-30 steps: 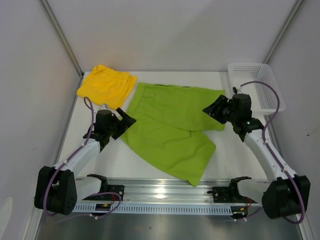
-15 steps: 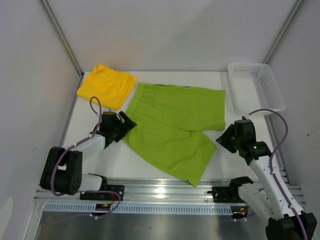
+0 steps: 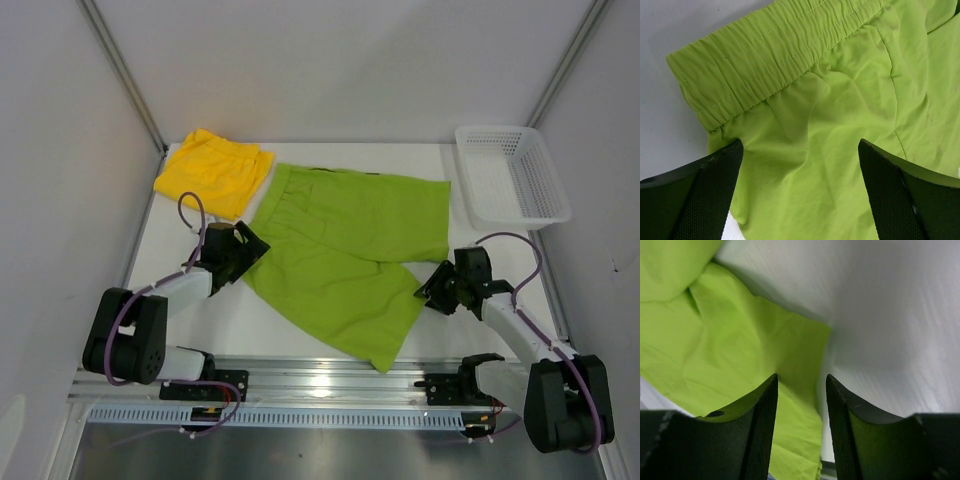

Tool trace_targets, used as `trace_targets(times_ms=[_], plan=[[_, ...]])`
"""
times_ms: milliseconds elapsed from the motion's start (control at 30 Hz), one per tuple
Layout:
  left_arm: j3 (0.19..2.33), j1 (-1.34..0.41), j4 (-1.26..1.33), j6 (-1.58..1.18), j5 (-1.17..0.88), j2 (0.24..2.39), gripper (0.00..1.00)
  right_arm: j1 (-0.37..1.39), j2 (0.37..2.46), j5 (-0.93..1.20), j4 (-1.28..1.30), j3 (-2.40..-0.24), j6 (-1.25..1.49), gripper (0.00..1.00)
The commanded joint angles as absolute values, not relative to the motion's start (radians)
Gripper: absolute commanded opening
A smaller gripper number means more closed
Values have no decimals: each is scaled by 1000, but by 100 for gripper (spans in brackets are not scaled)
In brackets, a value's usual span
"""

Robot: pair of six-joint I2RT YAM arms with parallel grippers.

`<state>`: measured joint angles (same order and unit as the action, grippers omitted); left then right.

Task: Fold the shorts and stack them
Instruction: Fold the shorts

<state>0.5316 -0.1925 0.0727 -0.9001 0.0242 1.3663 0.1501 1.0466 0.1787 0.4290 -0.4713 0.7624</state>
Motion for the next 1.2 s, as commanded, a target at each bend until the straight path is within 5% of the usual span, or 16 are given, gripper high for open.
trace_targets(times_ms=[0, 233, 700, 1167], plan=[[542, -196, 34, -891, 81, 1344, 99, 137, 1081, 238, 267, -462, 779, 46], [549, -196, 14, -877, 95, 1319, 99, 103, 1134, 213, 146, -445, 795, 38], [561, -196, -23, -867, 114, 1318, 99, -29, 1298, 224, -99, -472, 730, 2], [591, -196, -49, -856, 132, 1308, 99, -37, 1233, 157, -116, -540, 696, 6]])
